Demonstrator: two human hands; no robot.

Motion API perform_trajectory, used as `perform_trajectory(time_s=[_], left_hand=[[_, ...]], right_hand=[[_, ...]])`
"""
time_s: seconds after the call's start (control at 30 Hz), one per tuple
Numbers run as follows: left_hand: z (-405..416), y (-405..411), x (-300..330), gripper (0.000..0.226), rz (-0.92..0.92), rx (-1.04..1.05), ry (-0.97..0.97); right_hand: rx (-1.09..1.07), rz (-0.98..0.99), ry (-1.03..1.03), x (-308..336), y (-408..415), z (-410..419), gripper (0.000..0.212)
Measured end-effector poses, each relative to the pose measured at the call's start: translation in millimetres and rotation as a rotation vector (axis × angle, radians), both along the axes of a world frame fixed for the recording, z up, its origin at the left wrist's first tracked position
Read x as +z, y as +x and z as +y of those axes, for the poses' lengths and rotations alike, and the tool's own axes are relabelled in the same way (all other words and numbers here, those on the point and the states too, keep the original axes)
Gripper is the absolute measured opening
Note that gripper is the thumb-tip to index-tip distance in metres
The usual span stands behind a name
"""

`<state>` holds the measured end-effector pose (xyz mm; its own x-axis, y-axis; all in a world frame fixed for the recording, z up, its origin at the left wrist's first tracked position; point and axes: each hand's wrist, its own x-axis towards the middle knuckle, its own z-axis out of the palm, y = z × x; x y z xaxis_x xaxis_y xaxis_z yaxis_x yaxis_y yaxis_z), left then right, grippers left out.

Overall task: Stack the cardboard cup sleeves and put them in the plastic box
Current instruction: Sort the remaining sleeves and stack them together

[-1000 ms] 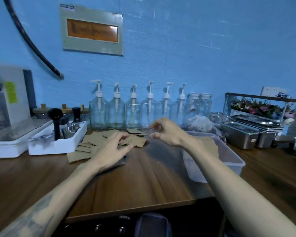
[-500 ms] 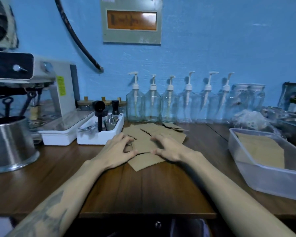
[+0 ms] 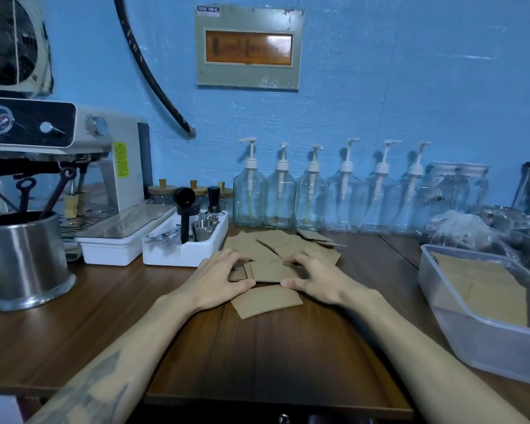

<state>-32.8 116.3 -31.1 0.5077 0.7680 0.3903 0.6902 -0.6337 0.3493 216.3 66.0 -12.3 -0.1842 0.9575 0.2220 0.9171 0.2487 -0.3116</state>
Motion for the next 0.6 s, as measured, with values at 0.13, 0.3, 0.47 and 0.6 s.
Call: perform_trajectory(time_s=[0.13, 0.3, 0.47, 0.6], left_hand=[[2.2, -0.6, -0.1, 0.055, -0.027, -0.007, -0.016], [1.3, -4.0, 0.2, 0.052, -0.04, 0.002, 0.019], [-1.6, -4.6, -0.8, 0.044, -0.057, -0.008, 0.02], [-6.4, -2.9, -0.5, 0.041, -0.035, -0.021, 0.021]], right_hand=[[-0.02, 0.08, -0.021, -2.4, 3.0, 2.4, 0.064], [-0.014, 0.196, 0.023, 0.2, 6.4, 2.4, 0.07], [-0.055, 0.198, 0.127, 7.3, 13.3, -3.2, 0.077], [-0.029, 0.23, 0.126, 7.3, 13.4, -5.2, 0.056]])
